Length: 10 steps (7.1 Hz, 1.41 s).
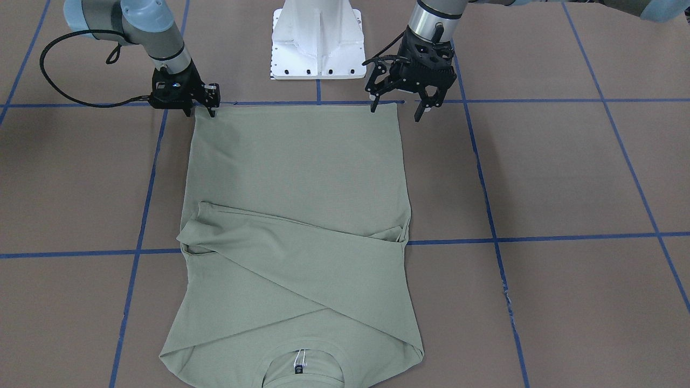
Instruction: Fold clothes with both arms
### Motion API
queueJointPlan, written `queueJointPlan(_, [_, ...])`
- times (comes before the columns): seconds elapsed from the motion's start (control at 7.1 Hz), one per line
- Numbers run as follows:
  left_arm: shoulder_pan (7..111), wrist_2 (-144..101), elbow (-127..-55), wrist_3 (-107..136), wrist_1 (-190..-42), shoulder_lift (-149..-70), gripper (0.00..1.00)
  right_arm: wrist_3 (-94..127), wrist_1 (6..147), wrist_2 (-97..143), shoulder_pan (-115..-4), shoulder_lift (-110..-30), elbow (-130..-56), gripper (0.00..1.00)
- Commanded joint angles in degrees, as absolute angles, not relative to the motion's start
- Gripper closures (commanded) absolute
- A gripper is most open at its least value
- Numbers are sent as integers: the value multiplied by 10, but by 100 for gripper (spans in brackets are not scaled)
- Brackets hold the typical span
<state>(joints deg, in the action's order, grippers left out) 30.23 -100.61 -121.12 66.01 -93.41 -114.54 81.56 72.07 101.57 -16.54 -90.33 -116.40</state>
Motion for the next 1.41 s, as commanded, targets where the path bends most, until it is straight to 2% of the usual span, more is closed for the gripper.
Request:
queueJointPlan(0.0, [302, -1006, -1211, 660, -933, -1145, 0, 816, 721, 1016, -164, -904, -1163, 55])
queueJointPlan(0.28, [302, -1006, -1213, 660, -934, -1142, 0, 816, 718, 1016, -163, -904, -1156, 95])
queueJointPlan(0.42, [303, -1006, -1213, 660, -934, -1142, 0, 816, 717, 1011, -164, -904, -1159, 100])
queueJointPlan(0.99, [302, -1006, -1212, 661, -934, -1135, 1, 817, 715, 1011, -165, -902, -1185, 100])
queueJointPlan(1.27, [264, -1006, -1204, 755, -937, -1123, 0, 823, 715, 1007, -172, -903, -1204, 100])
